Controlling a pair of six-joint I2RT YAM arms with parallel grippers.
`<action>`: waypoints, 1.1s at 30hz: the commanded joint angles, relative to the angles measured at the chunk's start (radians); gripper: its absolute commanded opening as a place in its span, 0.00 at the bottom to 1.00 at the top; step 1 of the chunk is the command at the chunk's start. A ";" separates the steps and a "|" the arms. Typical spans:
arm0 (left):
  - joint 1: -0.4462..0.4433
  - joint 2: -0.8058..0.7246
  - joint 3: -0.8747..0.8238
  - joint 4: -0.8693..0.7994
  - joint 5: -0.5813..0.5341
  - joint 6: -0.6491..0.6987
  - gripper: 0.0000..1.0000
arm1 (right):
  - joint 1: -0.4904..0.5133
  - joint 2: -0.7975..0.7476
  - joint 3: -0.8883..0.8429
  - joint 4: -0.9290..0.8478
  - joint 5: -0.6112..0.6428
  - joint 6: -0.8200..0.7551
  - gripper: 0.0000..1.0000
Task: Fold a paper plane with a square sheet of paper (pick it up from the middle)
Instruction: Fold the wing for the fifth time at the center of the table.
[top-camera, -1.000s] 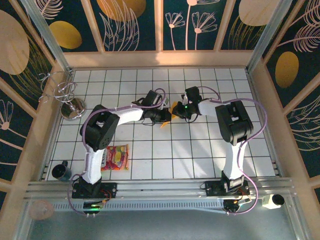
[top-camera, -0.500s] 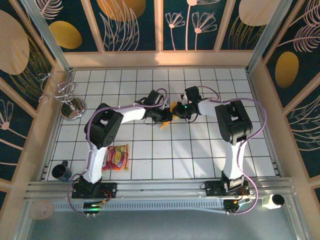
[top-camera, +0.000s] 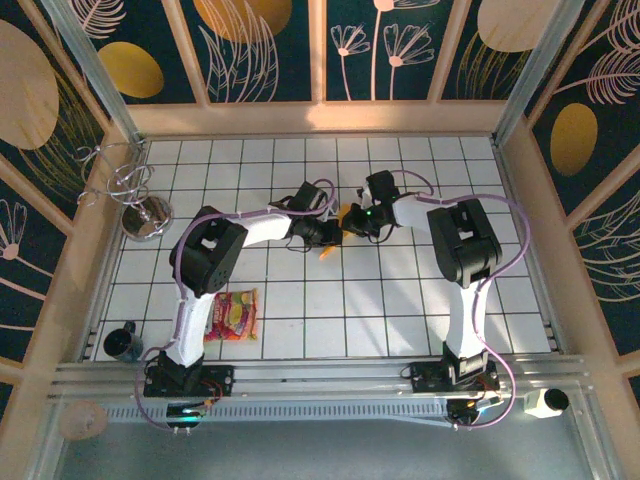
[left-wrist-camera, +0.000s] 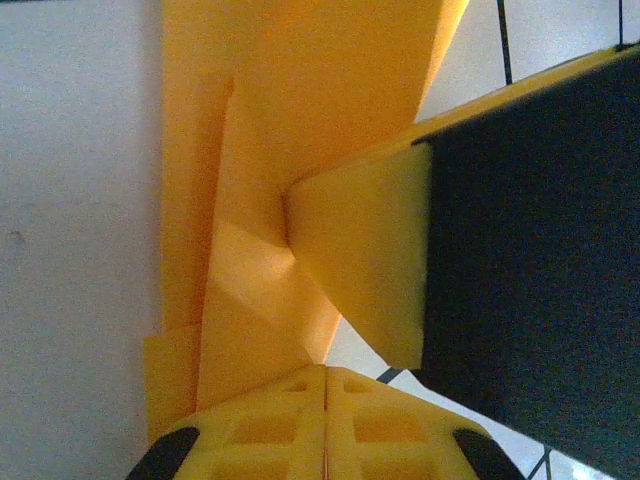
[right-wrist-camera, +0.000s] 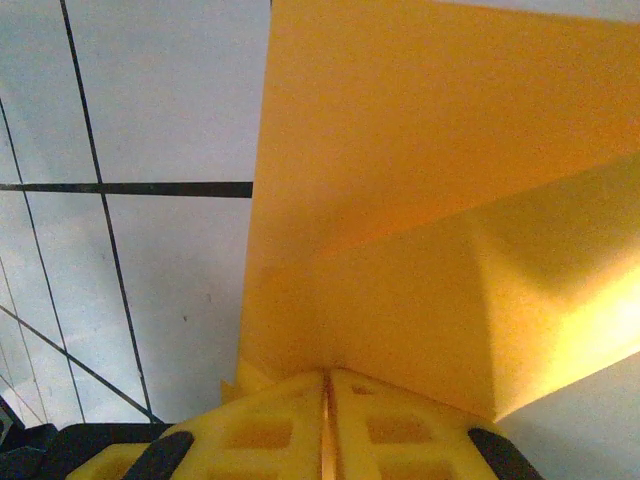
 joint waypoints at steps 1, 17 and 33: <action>0.010 -0.028 -0.049 -0.163 -0.010 0.030 0.08 | 0.006 0.061 -0.006 -0.097 0.084 -0.037 0.12; 0.015 -0.155 -0.264 -0.160 -0.005 0.035 0.07 | 0.007 0.069 0.001 -0.107 0.090 -0.041 0.12; 0.021 -0.378 -0.273 -0.292 -0.158 0.123 0.05 | 0.058 0.049 0.003 -0.115 0.076 0.016 0.12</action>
